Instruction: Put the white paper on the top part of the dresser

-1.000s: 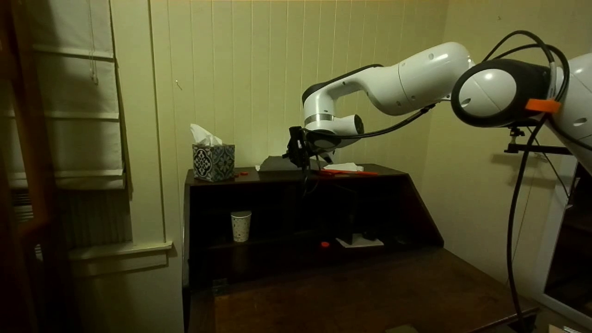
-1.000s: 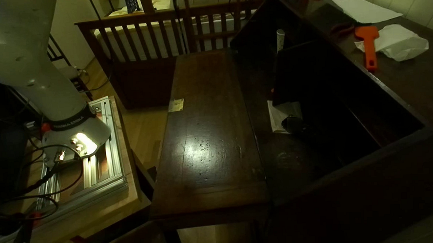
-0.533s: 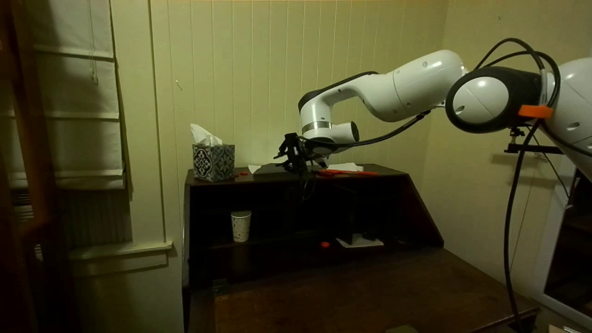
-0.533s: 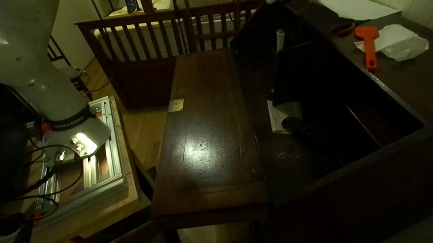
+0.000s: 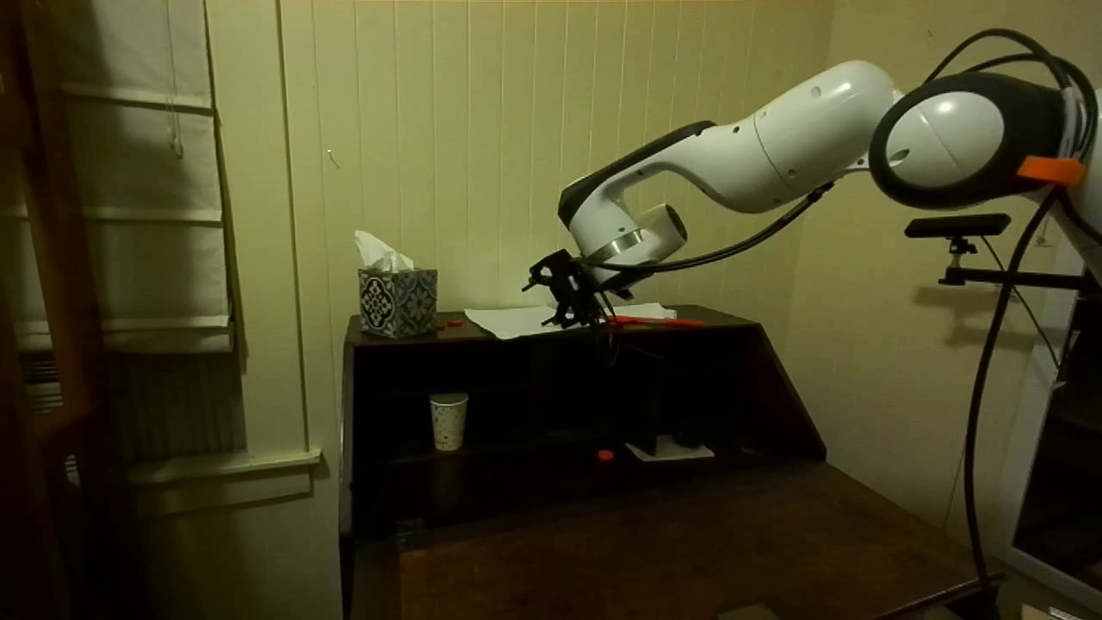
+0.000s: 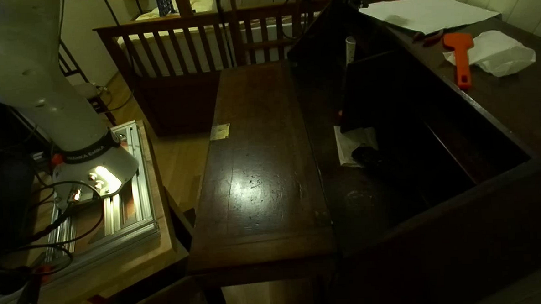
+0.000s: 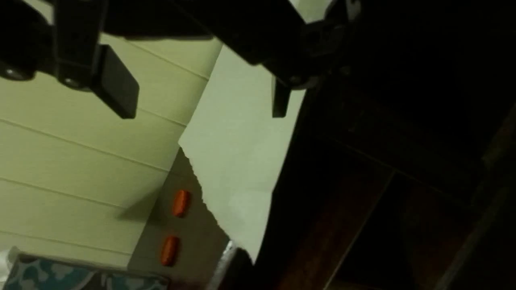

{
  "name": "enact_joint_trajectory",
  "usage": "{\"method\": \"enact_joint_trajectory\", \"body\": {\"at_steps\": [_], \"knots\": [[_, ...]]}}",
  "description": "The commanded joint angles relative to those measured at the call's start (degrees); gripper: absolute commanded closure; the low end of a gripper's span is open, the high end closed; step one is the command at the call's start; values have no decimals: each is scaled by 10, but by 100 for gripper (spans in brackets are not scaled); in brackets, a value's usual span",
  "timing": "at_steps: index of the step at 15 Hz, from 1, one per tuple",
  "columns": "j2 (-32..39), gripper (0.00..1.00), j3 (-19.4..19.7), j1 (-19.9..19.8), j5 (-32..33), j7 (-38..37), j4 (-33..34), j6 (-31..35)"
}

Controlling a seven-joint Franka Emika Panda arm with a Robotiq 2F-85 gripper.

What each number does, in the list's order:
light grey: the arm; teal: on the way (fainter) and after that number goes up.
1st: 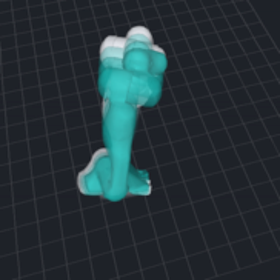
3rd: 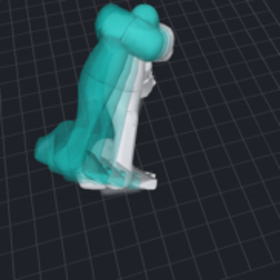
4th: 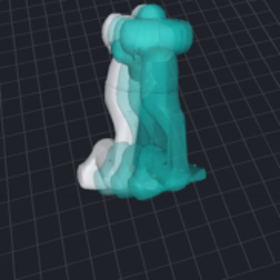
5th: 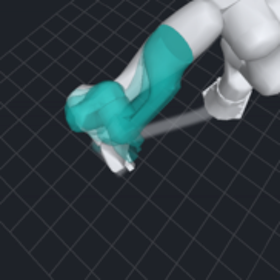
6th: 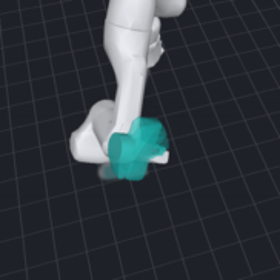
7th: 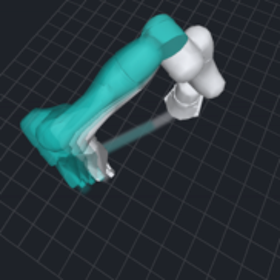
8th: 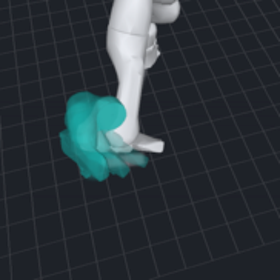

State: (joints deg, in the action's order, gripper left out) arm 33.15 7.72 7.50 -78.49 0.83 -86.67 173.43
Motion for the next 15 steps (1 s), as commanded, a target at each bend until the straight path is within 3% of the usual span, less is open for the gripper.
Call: {"method": "enact_joint_trajectory", "body": {"at_steps": [1, 4, 6, 7, 10, 12, 15], "knots": [[-102, 0, 117, 78, 159, -101, -140, -79], [-171, 0, 249, 177, 297, -156, -218, -150], [-187, 0, 351, 260, 387, -193, -230, -201], [-181, 0, 400, 294, 433, -212, -232, -202], [-179, 0, 544, 397, 570, -274, -211, -285], [-208, 0, 639, 479, 661, -290, -205, -379], [-297, 0, 715, 577, 777, -254, -196, -479]]}}
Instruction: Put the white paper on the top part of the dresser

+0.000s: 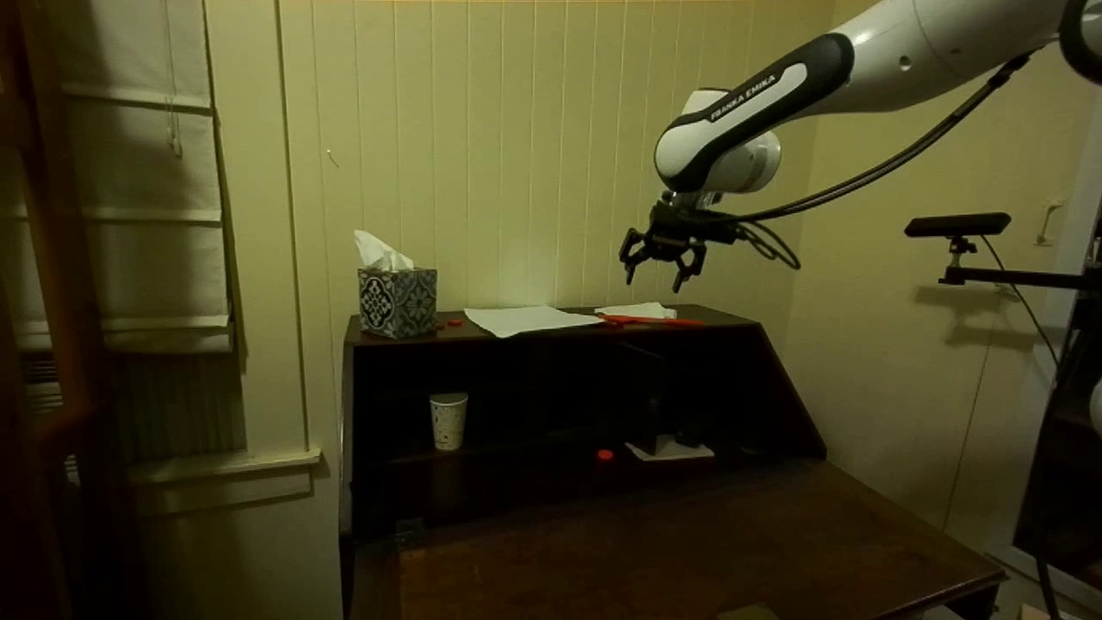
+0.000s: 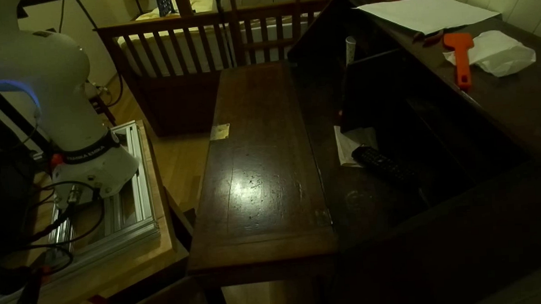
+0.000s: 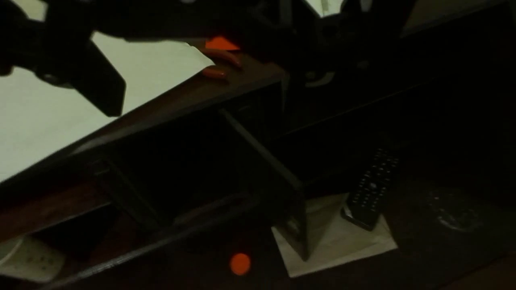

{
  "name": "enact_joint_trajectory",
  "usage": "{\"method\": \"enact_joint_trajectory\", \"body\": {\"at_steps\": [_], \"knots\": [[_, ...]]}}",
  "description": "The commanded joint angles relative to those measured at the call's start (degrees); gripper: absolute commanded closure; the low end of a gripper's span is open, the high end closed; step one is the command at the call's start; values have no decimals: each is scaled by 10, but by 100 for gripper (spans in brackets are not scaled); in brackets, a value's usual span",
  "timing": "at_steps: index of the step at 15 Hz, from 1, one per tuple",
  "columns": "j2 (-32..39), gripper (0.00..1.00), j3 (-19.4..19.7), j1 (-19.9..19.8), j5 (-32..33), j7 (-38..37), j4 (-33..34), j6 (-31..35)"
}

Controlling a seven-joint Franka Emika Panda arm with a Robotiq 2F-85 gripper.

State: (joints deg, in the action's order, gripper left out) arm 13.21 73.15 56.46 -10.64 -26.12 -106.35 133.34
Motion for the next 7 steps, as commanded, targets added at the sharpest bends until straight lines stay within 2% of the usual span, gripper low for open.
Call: {"method": "enact_joint_trajectory", "body": {"at_steps": [1, 3, 4, 5, 7], "knots": [[-124, 0, 82, 119, 129, 27, 6, -94], [-168, 0, 107, 162, 182, 52, 31, -129], [-186, 0, 106, 170, 202, 69, 46, -146], [-120, 0, 100, 139, 155, 45, 26, -109], [-134, 0, 101, 142, 160, 47, 31, -114]]}}
